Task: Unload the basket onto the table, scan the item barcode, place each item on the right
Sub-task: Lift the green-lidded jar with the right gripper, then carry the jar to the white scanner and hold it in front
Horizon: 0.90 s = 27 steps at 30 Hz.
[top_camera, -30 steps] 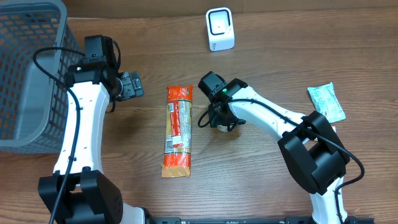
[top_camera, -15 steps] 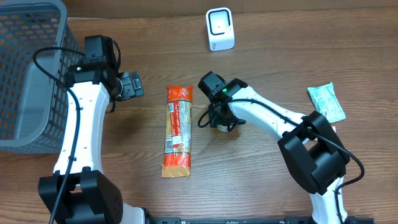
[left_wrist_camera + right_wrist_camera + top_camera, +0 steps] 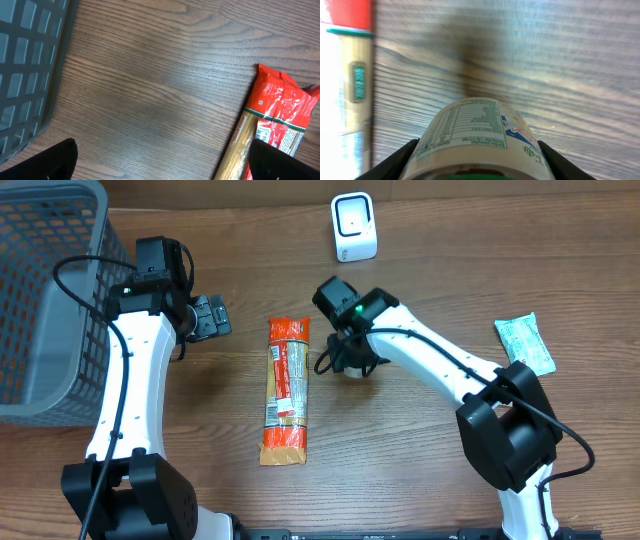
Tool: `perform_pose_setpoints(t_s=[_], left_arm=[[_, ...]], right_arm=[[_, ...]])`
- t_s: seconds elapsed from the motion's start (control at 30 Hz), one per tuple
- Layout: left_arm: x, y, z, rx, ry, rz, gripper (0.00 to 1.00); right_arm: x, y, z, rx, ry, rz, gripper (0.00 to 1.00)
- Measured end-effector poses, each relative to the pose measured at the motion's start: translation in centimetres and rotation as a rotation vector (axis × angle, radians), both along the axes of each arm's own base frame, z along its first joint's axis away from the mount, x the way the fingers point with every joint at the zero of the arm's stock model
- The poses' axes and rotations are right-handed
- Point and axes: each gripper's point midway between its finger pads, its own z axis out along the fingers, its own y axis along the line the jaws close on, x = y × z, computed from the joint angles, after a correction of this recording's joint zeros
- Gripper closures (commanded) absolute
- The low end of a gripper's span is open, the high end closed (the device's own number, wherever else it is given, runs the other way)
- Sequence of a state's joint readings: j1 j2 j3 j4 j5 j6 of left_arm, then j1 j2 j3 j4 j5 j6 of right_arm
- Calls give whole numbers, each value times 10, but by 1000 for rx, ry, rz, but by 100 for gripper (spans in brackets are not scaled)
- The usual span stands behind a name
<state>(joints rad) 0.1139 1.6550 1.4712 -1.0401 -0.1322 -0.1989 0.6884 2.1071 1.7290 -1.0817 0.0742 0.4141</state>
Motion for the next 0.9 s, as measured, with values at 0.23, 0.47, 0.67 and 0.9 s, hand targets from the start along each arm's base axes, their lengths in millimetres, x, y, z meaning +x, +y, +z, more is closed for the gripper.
perform_pose_setpoints(t_s=[0.23,0.47,0.67,0.9], left_arm=[[0,0,0,0,1,0,0],[0,0,0,0,1,0,0],[0,0,0,0,0,0,0],[0,0,0,0,0,0,0]], right_arm=[[27,0,46,60,-54,6,72],[78,-23,136,256,-148,-90,74],[101,-56,195,327,-248,-158,74],[119,-47,195,362,-296,-147,74]])
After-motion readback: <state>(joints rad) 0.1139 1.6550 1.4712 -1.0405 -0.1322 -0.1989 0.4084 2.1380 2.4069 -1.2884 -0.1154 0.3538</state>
